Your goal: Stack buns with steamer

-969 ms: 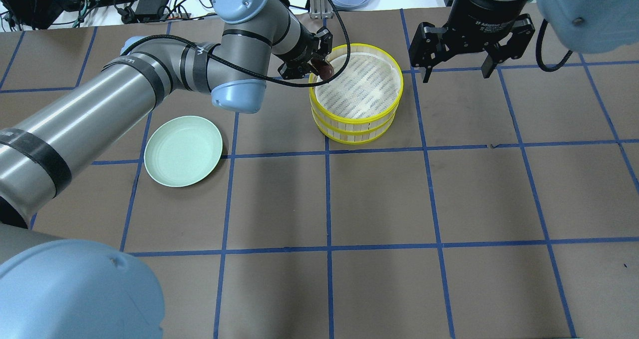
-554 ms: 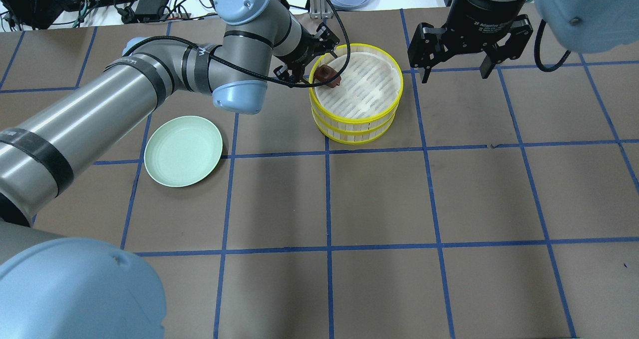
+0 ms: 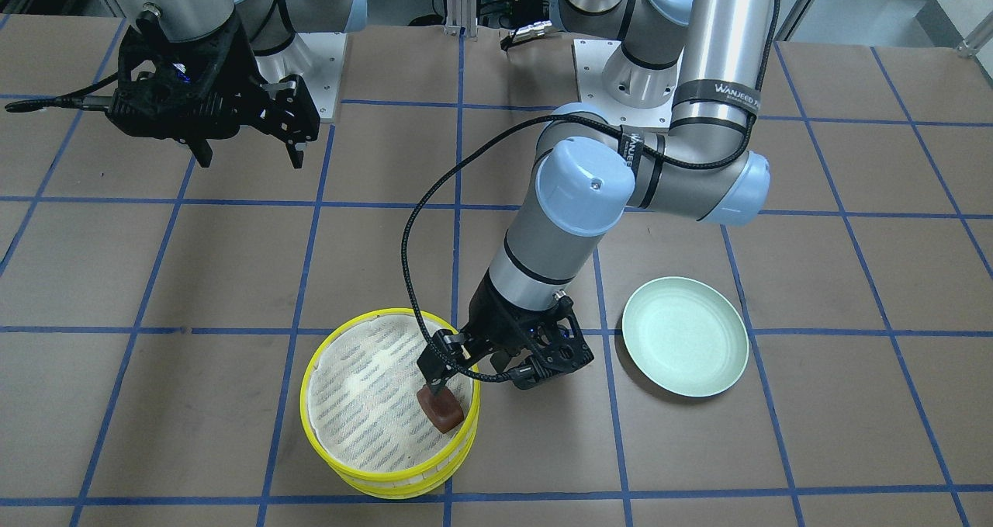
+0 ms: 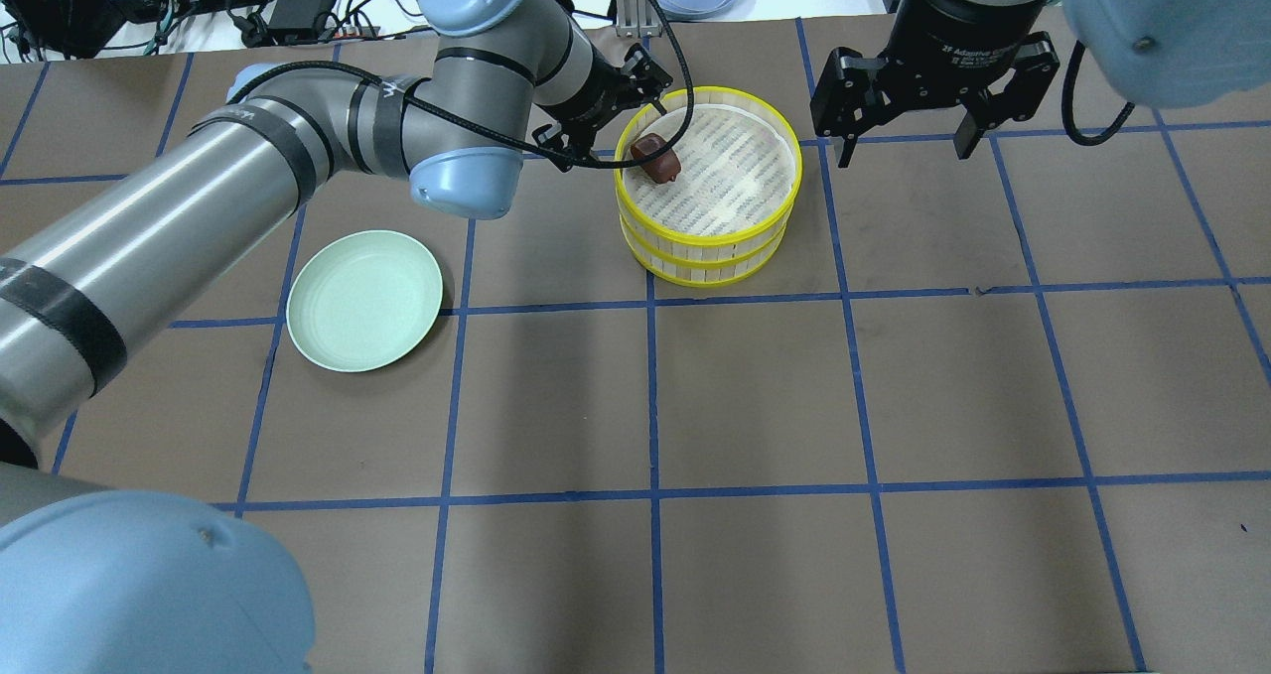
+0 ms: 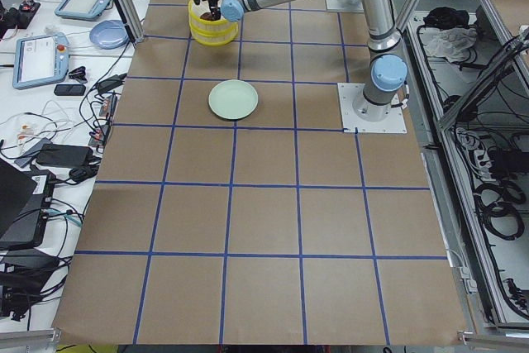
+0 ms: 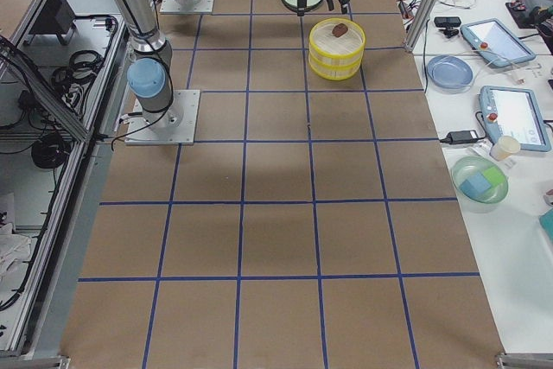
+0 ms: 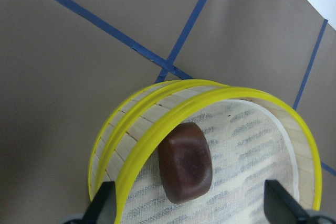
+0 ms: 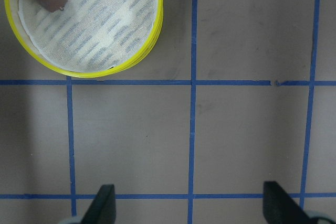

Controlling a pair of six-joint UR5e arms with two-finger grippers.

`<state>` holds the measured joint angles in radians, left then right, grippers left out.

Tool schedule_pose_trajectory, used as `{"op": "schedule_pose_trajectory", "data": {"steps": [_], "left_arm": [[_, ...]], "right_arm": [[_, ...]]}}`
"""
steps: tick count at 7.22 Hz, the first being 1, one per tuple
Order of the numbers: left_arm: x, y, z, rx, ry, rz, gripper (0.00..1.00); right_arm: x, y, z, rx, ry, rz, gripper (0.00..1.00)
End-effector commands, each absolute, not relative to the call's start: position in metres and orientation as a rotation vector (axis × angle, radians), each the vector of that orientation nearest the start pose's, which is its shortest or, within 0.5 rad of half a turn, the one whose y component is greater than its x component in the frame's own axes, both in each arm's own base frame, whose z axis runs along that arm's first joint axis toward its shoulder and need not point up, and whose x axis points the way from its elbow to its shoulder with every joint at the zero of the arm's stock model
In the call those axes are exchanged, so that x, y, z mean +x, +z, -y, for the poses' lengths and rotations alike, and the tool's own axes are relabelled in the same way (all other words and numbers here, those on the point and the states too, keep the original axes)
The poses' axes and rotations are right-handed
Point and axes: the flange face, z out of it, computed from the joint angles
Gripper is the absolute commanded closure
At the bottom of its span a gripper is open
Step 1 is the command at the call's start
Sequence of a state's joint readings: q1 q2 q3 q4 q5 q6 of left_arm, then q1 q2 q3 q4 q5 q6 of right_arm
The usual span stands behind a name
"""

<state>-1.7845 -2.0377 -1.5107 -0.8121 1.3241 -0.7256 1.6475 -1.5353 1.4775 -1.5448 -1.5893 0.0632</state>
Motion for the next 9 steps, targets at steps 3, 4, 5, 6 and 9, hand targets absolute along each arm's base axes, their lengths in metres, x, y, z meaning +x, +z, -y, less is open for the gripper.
{"op": "schedule_pose_trajectory", "data": {"steps": [3, 4, 5, 6, 9], "left_arm": [[-0.195, 0.416, 0.611, -0.197, -0.372, -3.328, 0.0], [-0.169, 0.435, 0.601, -0.028, -0.348, -3.31, 0.0], [-0.134, 0.448, 0.588, -0.092, -0.258, -3.242, 0.0], [-0.118, 0.466, 0.567, -0.114, -0.188, -3.199, 0.0], [-0.112, 0.501, 0.52, -0.13, -0.075, -3.191, 0.0]], "right_arm": [[0.17, 0.514, 0.498, -0.019, -0.055, -3.157, 0.0], [0.17, 0.514, 0.498, -0.019, -0.055, -3.157, 0.0], [0.17, 0.514, 0.498, -0.019, -0.055, -3.157, 0.0], [0.17, 0.513, 0.498, -0.019, -0.053, -3.157, 0.0], [0.17, 0.51, 0.497, -0.019, -0.043, -3.158, 0.0]]}}
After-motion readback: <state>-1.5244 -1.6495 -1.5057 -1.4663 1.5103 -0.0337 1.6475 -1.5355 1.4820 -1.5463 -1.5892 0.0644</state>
